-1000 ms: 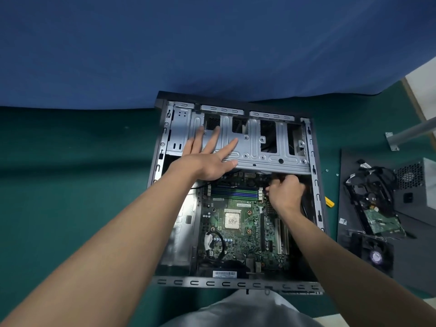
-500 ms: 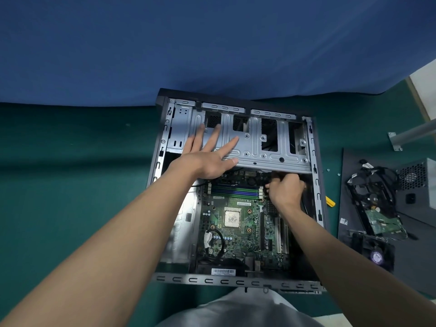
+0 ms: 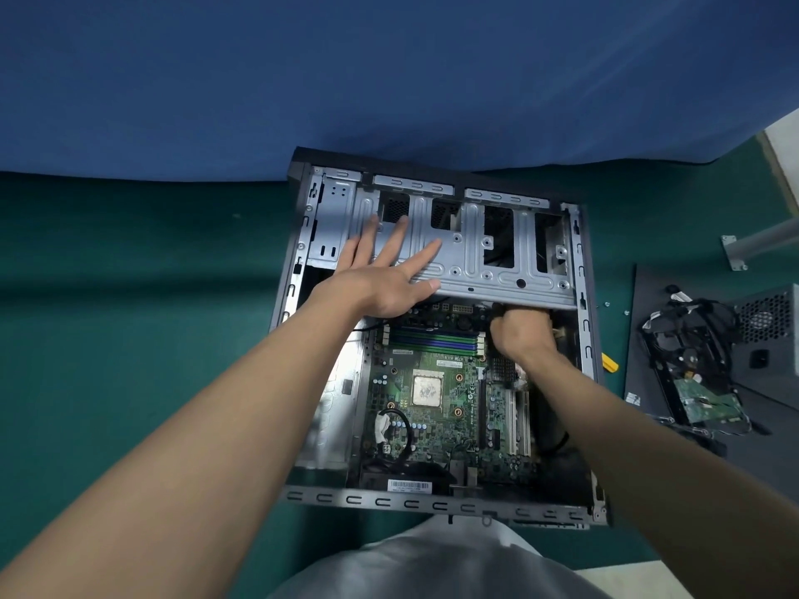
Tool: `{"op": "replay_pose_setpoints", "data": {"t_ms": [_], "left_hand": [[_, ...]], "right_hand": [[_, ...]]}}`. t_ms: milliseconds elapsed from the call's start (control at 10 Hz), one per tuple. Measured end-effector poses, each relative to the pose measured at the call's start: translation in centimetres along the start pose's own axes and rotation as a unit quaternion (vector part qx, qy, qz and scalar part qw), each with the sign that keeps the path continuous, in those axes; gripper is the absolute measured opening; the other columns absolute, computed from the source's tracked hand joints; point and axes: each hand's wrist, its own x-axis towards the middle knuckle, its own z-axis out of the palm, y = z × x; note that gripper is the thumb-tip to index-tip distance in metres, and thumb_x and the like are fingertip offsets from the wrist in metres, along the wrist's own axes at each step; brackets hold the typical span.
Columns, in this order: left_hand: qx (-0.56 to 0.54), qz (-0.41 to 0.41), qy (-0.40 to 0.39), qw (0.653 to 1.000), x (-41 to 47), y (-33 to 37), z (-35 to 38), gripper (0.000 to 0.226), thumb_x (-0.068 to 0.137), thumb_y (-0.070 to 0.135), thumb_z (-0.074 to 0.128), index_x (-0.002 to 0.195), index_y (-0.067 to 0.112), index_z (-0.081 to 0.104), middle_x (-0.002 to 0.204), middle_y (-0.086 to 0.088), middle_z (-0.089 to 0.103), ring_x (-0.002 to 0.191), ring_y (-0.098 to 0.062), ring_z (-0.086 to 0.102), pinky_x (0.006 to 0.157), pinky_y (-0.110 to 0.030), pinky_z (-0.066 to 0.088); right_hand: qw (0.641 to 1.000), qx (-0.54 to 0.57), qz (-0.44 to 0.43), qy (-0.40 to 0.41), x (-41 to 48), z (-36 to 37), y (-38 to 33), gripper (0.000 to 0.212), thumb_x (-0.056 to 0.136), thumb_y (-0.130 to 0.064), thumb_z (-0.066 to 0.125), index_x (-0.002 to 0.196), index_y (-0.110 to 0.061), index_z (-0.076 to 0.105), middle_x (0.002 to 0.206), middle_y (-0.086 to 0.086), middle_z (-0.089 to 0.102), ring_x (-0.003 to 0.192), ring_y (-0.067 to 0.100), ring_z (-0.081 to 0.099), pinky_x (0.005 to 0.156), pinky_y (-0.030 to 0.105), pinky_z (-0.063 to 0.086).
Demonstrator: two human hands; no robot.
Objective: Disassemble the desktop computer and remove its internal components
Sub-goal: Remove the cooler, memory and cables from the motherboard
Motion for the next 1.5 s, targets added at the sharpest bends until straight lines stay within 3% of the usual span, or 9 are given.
{"op": "replay_pose_setpoints", "data": {"t_ms": [100,200,300,600,700,800,1100,1200,1500], "left_hand": [[0.0,-0.001,0.003,1.0,0.0,0.0,0.0,0.056,0.094,0.07,0.017,0.139,0.062,-0.015,0.144,0.018,-0.04,0.121,-0.016,-0.05,0.102,-0.035,-0.028],[-0.001,-0.003,0.005,1.0,-0.1,0.1,0.0,0.056,0.094,0.07,0.018,0.14,0.062,-0.013,0.149,0.016,-0.036,0.129,-0.019,-0.046,0.107,-0.037,-0.026],[-0.003,-0.002,0.006,1.0,-0.2,0.2,-0.1,0.056,0.095,0.069,0.019,0.141,0.061,-0.013,0.15,0.015,-0.035,0.132,-0.02,-0.044,0.107,-0.038,-0.025],[-0.005,0.0,0.008,1.0,-0.4,0.2,-0.1,0.056,0.095,0.068,0.018,0.141,0.06,-0.013,0.15,0.015,-0.035,0.13,-0.02,-0.046,0.105,-0.037,-0.027],[-0.004,-0.002,0.011,1.0,-0.4,0.3,-0.1,0.056,0.095,0.068,0.018,0.142,0.06,-0.013,0.151,0.015,-0.035,0.131,-0.021,-0.045,0.105,-0.037,-0.027],[0.002,-0.004,0.014,1.0,-0.4,0.3,-0.1,0.057,0.096,0.068,0.019,0.142,0.059,-0.013,0.151,0.014,-0.035,0.132,-0.022,-0.044,0.108,-0.039,-0.025],[0.001,-0.005,0.017,1.0,-0.5,0.4,-0.2,0.057,0.096,0.067,0.019,0.143,0.059,-0.013,0.151,0.014,-0.035,0.133,-0.022,-0.044,0.109,-0.039,-0.025],[0.001,-0.005,0.017,1.0,-0.5,0.3,-0.2,0.057,0.096,0.067,0.019,0.143,0.059,-0.012,0.151,0.014,-0.035,0.134,-0.022,-0.043,0.109,-0.039,-0.024],[-0.004,-0.004,0.019,1.0,-0.4,0.3,0.0,0.057,0.096,0.068,0.02,0.143,0.059,-0.011,0.152,0.015,-0.034,0.134,-0.021,-0.043,0.108,-0.039,-0.025]], "right_hand": [[0.998,-0.051,-0.014,-0.025,0.9,-0.5,-0.2,0.034,0.098,-0.017,0.041,0.068,-0.007,0.051,0.074,0.005,0.055,0.059,0.015,0.051,0.049,0.025,0.042],[0.993,-0.101,-0.035,-0.049,1.3,-1.0,-0.4,0.026,0.099,-0.02,0.04,0.099,-0.002,0.059,0.098,0.013,0.059,0.077,0.023,0.057,0.073,0.035,0.049],[0.981,-0.167,-0.06,-0.078,1.0,-1.5,-0.3,0.032,0.102,-0.022,0.034,0.1,-0.003,0.059,0.119,0.02,0.058,0.096,0.031,0.056,0.086,0.036,0.042],[0.972,-0.2,-0.086,-0.09,1.4,-1.4,0.1,0.027,0.099,-0.014,0.035,0.111,-0.001,0.055,0.118,0.019,0.057,0.102,0.032,0.056,0.088,0.038,0.044],[0.97,-0.211,-0.085,-0.086,1.4,-1.4,0.2,0.026,0.099,-0.017,0.035,0.106,-0.003,0.056,0.12,0.02,0.057,0.106,0.034,0.055,0.09,0.04,0.044],[0.97,-0.22,-0.078,-0.073,1.5,-1.3,0.3,0.039,0.101,-0.031,0.029,0.122,-0.009,0.053,0.131,0.017,0.053,0.116,0.035,0.052,0.094,0.044,0.042],[0.991,-0.123,-0.037,-0.023,2.0,-0.4,0.6,0.029,0.095,-0.026,0.042,0.072,-0.009,0.048,0.095,0.016,0.06,0.082,0.031,0.054,0.072,0.035,0.044],[0.99,-0.131,-0.042,0.002,1.9,-0.5,0.1,0.023,0.096,-0.03,0.036,0.1,-0.016,0.054,0.106,0.012,0.061,0.098,0.037,0.058,0.082,0.043,0.046],[0.991,-0.128,-0.025,-0.002,2.4,-0.2,0.1,0.034,0.099,-0.037,0.033,0.11,-0.015,0.056,0.119,0.013,0.059,0.11,0.038,0.054,0.092,0.047,0.043]]}}
